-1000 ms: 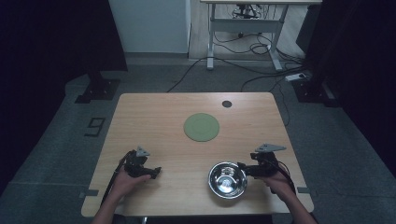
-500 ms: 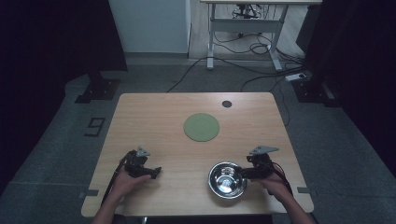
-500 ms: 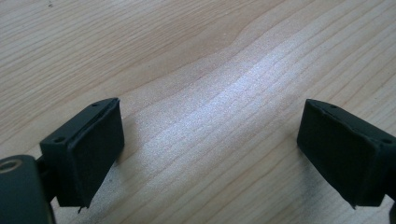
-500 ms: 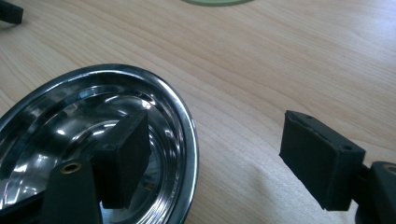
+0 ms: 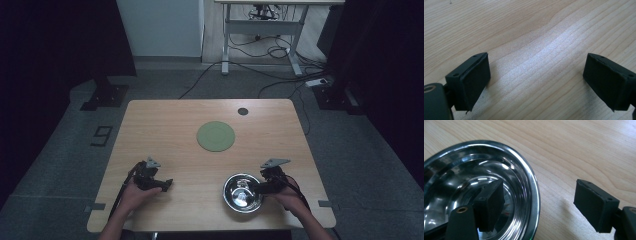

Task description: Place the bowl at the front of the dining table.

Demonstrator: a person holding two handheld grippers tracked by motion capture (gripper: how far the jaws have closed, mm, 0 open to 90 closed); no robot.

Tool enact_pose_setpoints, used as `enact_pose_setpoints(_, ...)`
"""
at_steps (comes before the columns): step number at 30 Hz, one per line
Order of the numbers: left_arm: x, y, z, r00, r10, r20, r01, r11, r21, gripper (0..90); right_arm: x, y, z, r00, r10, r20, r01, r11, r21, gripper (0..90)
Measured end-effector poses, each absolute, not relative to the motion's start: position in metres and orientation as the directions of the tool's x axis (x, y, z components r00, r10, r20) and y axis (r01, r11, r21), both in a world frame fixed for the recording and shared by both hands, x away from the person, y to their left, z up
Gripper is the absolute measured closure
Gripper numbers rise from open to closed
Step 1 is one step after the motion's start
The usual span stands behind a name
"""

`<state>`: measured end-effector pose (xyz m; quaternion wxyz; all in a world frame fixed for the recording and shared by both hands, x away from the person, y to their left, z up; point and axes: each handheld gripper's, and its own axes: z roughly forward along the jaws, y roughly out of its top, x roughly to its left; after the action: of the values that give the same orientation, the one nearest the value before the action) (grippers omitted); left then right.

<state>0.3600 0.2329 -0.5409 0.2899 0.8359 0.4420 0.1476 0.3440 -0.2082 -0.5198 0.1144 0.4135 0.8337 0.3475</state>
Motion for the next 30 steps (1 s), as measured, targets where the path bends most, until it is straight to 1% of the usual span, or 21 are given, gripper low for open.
enact_pose_setpoints(4,0.3600,0.2329,-0.5409,0.566,0.825,-0.009,0.653,-0.441,0.615,7.3,0.3444,-0.2069,-0.5216,-0.632,0.770,0.090,0.613,0.426,0.666,26.0)
enact_pose_setpoints(7,0.3599,0.2329,-0.5409,0.565,0.825,-0.009,0.653,-0.441,0.615,7.3,0.3449,-0.2059,-0.5237,-0.629,0.773,0.082,0.619,0.434,0.655,29.4)
enact_pose_setpoints(9,0.3599,0.2328,-0.5409,0.565,0.825,-0.009,0.653,-0.441,0.616,7.2,0.3454,-0.2051,-0.5250,-0.632,0.771,0.076,0.617,0.441,0.651,33.9)
enact_pose_setpoints(13,0.3599,0.2328,-0.5410,0.565,0.825,-0.009,0.653,-0.441,0.616,7.2,0.3468,-0.2035,-0.5270,-0.647,0.757,0.089,0.619,0.453,0.642,45.8)
enact_pose_setpoints(16,0.3599,0.2327,-0.5410,0.566,0.825,-0.009,0.653,-0.441,0.616,7.1,0.3480,-0.2029,-0.5276,-0.639,0.762,0.105,0.636,0.447,0.630,50.8)
enact_pose_setpoints(17,0.3599,0.2327,-0.5410,0.566,0.825,-0.009,0.653,-0.441,0.616,7.1,0.3480,-0.2029,-0.5276,-0.639,0.762,0.105,0.636,0.447,0.630,50.8)
enact_pose_setpoints(18,0.3600,0.2326,-0.5411,0.566,0.824,-0.009,0.653,-0.441,0.616,7.0,0.3488,-0.2031,-0.5280,-0.637,0.762,0.119,0.646,0.443,0.622,53.3)
enact_pose_setpoints(21,0.3600,0.2326,-0.5411,0.567,0.824,-0.009,0.652,-0.441,0.616,7.0,0.3497,-0.2031,-0.5289,-0.634,0.762,0.131,0.657,0.442,0.610,56.6)
enact_pose_setpoints(25,0.3600,0.2325,-0.5412,0.567,0.824,-0.010,0.651,-0.441,0.617,7.0,0.3504,-0.2019,-0.5293,-0.637,0.754,0.157,0.673,0.445,0.591,64.8)
enact_pose_setpoints(30,0.3600,0.2325,-0.5412,0.567,0.823,-0.009,0.651,-0.442,0.617,7.0,0.3512,-0.2009,-0.5296,-0.637,0.746,0.195,0.692,0.441,0.572,72.2)
